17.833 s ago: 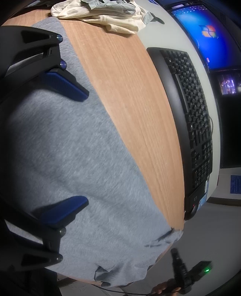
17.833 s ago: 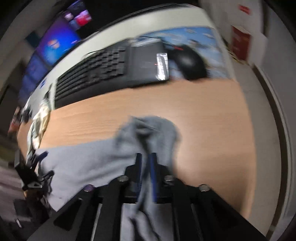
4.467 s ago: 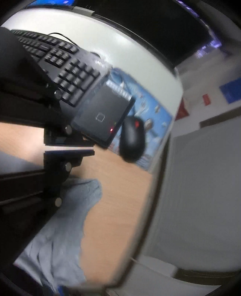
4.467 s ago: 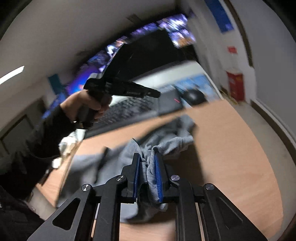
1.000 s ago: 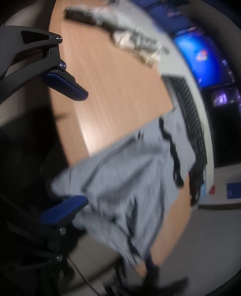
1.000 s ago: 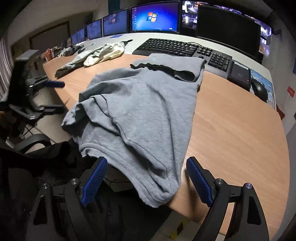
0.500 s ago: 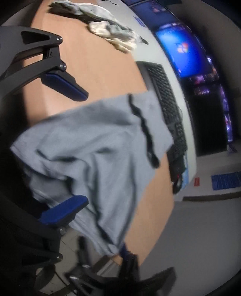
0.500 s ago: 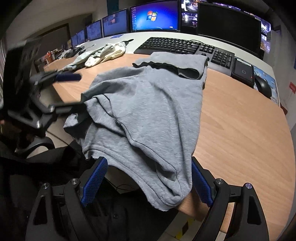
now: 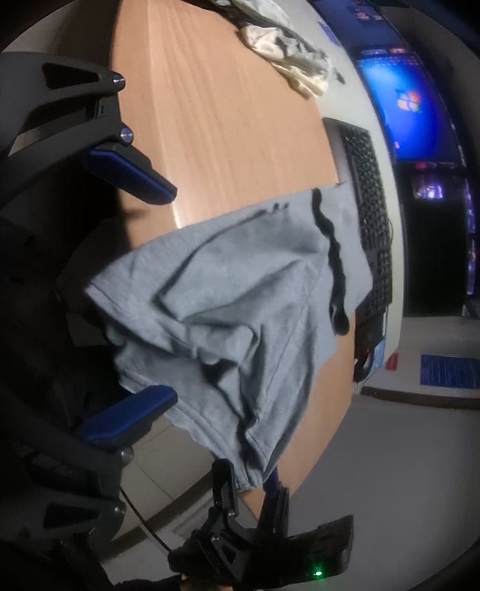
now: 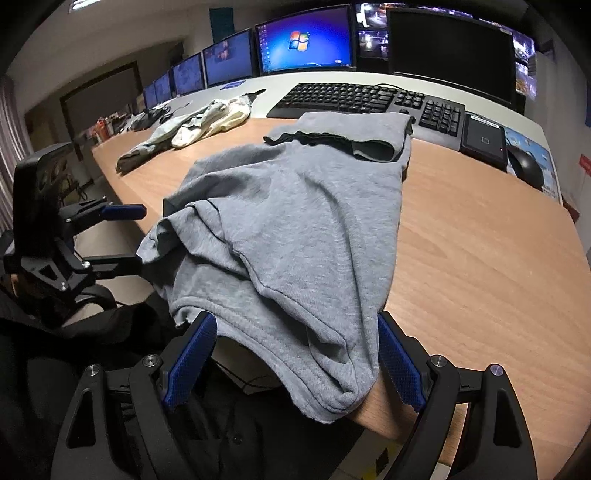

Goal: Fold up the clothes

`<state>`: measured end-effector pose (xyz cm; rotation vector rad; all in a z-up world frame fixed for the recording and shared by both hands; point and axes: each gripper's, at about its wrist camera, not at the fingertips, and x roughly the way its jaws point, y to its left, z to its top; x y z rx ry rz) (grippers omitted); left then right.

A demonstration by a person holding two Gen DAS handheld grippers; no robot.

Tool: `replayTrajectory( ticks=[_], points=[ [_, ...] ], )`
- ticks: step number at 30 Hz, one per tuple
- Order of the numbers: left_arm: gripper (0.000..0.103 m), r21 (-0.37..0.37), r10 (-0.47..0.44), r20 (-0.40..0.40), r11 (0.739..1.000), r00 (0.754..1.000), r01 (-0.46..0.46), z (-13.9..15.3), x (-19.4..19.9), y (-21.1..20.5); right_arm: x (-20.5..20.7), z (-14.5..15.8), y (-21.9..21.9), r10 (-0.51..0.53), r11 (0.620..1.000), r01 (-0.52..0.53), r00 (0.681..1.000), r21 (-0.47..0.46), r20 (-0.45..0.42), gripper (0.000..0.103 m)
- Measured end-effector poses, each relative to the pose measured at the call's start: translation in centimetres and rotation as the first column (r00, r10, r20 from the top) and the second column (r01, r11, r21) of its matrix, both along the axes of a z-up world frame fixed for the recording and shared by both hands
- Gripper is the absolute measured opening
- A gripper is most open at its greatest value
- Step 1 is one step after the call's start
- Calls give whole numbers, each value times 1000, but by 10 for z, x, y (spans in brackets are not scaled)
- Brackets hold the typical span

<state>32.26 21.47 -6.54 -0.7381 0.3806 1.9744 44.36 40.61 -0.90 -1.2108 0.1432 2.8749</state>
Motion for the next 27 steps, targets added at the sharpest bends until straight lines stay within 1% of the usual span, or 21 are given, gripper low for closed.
replayTrajectory(
  ticks=[2,3,4,5,6,7,8,10,11,13,14,16,17,18,19,20,21,25,27],
  points=[
    [95,-9,2,23,1000,1000,-2,-6,1,4,-1,0,-1,2,1000,-2,1000,9,4,88],
    [94,-11,0,29,1000,1000,0,-9,2,5,-1,0,-2,0,1000,0,1000,8,2,88],
    [91,-11,6,10,1000,1000,-6,-9,4,6,-2,0,-2,-2,1000,2,1000,9,2,88],
    [81,-6,20,-12,1000,1000,-20,-9,5,6,-2,0,-2,-4,1000,4,1000,9,2,88],
    [81,-1,26,-15,1000,1000,-26,-9,4,6,-3,0,-3,-4,1000,4,1000,11,3,88],
    [75,-1,29,-25,1000,999,-29,-8,3,6,-3,0,-3,-7,1000,7,1000,16,4,88],
    [56,-7,36,-45,999,998,-36,-8,4,5,-3,0,-4,-10,1000,9,1000,22,6,88],
    [45,-18,45,-81,999,996,-47,-7,5,5,-3,0,-5,-15,999,15,1000,33,9,83],
    [32,-23,48,-93,998,995,-50,-8,5,5,-4,0,-5,-18,999,17,1000,39,10,80],
    [29,-22,53,-93,998,994,-56,-8,3,3,-3,1,-6,-30,998,29,999,53,16,61],
    [22,-23,52,-94,998,994,-54,-8,3,3,-3,2,-5,-41,998,40,999,57,19,55],
    [21,-23,49,-105,998,993,-51,-8,4,3,-2,2,-2,-57,997,55,998,62,19,23],
    [19,-22,46,-112,999,993,-49,-8,5,3,-1,3,-1,-64,996,63,998,62,18,22],
    [18,-20,44,-118,999,992,-47,-8,5,3,0,3,1,-63,997,62,998,52,13,16],
    [16,-11,43,-107,999,993,-44,-6,3,2,1,3,0,-60,997,60,998,51,4,13],
    [16,5,42,-81,999,996,-42,-4,0,0,2,3,0,-63,997,63,998,44,-6,12],
    [15,25,42,-56,999,998,-41,-1,-3,-2,2,5,2,-59,998,59,998,11,-23,10],
    [15,116,35,24,993,999,-38,20,-18,-11,5,18,13,-66,994,58,994,-95,-85,9],
    [15,159,32,45,987,998,-39,34,-26,-14,4,30,15,-58,991,43,992,-128,-116,9]
  ],
)
